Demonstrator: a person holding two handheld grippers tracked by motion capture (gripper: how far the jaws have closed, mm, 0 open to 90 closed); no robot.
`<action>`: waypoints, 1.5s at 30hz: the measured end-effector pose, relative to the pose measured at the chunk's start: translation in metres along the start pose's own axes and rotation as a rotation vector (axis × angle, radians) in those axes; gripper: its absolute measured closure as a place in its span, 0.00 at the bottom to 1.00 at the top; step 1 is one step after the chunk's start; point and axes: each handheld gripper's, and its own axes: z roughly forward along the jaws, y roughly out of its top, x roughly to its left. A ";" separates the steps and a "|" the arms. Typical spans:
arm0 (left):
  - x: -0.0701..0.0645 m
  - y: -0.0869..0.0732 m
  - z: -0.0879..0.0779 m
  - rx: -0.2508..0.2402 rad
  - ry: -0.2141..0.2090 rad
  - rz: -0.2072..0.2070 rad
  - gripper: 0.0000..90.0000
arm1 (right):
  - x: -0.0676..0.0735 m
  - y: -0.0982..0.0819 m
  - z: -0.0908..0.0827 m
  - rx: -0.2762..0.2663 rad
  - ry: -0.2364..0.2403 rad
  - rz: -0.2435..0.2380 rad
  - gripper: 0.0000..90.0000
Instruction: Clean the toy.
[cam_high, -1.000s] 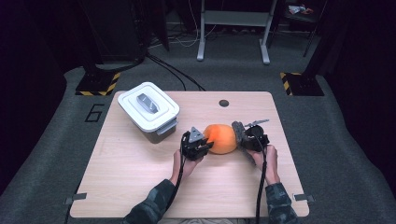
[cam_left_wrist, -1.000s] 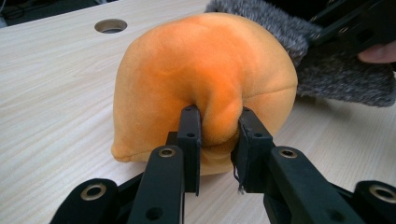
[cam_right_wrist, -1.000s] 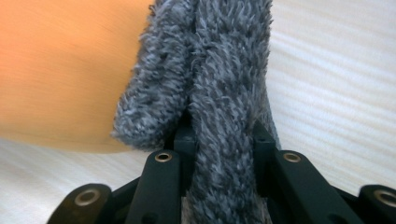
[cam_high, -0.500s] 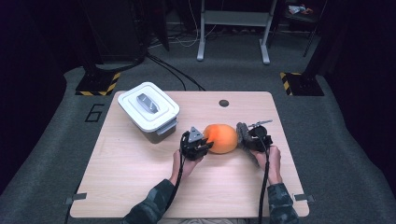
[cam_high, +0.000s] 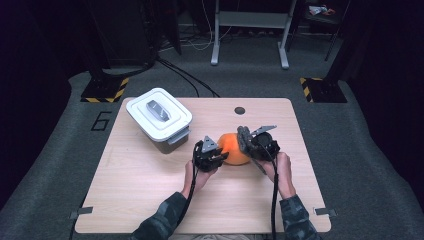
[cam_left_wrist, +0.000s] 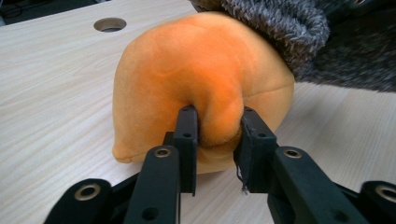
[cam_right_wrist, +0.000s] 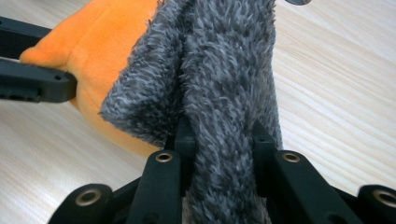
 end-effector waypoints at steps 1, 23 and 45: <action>0.001 0.001 -0.001 -0.005 0.004 0.001 0.70 | -0.001 -0.001 0.001 -0.003 0.008 0.010 0.80; -0.007 0.004 0.006 0.020 0.012 0.069 0.83 | 0.009 0.012 -0.024 -0.116 0.041 -0.011 0.80; -0.003 0.000 0.007 0.025 -0.005 0.044 0.85 | -0.014 -0.005 0.002 -0.039 0.006 0.048 0.80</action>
